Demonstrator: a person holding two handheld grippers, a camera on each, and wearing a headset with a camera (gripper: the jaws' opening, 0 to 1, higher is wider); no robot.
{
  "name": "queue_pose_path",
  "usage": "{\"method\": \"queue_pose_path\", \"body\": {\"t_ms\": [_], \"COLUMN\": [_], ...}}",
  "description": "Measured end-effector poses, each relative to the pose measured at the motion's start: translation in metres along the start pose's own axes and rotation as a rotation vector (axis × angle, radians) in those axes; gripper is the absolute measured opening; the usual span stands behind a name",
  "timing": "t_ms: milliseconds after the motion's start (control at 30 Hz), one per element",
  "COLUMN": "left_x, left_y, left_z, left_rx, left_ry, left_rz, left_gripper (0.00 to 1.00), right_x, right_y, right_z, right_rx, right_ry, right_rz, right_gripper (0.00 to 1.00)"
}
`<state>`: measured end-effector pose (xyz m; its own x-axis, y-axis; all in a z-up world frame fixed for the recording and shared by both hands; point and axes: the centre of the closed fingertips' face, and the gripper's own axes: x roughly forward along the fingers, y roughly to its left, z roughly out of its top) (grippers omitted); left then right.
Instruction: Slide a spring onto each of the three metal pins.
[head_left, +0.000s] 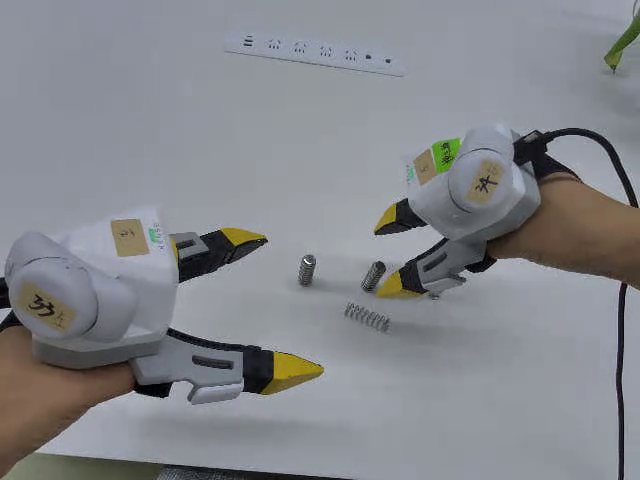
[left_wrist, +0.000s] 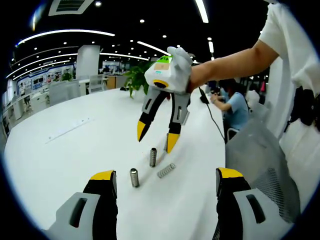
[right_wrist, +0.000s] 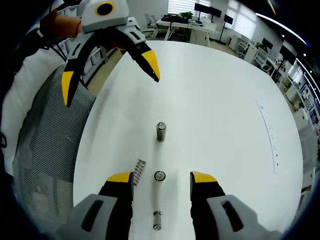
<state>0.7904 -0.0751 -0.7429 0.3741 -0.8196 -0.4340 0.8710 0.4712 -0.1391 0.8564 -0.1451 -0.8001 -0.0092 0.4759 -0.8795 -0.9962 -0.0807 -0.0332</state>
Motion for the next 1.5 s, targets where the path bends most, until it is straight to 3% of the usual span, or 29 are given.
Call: {"method": "queue_pose_path", "body": {"t_ms": [333,767,1100,1500], "left_x": [-0.002,-0.004,-0.004,0.001], "left_y": [0.001,0.002,-0.001,-0.006], "left_z": [0.005,0.003,0.002,0.005], "left_rx": [0.024,0.062,0.116,0.163], "left_ry": [0.004,0.034,0.075,0.111], "left_rz": [-0.001,-0.01,-0.025,-0.044], "left_gripper": [0.83,0.83,0.83,0.8], "right_x": [-0.032,-0.078,-0.095,-0.098], "right_y": [0.005,0.022,0.039,0.062], "right_z": [0.001,-0.018,-0.036,-0.063], "right_rx": [0.064,0.199,0.288,0.382], "right_ry": [-0.084,-0.229,-0.325,-0.411], "right_rz": [-0.06,-0.163,-0.201,-0.22], "right_gripper": [0.6,0.77,0.86,0.94]}}
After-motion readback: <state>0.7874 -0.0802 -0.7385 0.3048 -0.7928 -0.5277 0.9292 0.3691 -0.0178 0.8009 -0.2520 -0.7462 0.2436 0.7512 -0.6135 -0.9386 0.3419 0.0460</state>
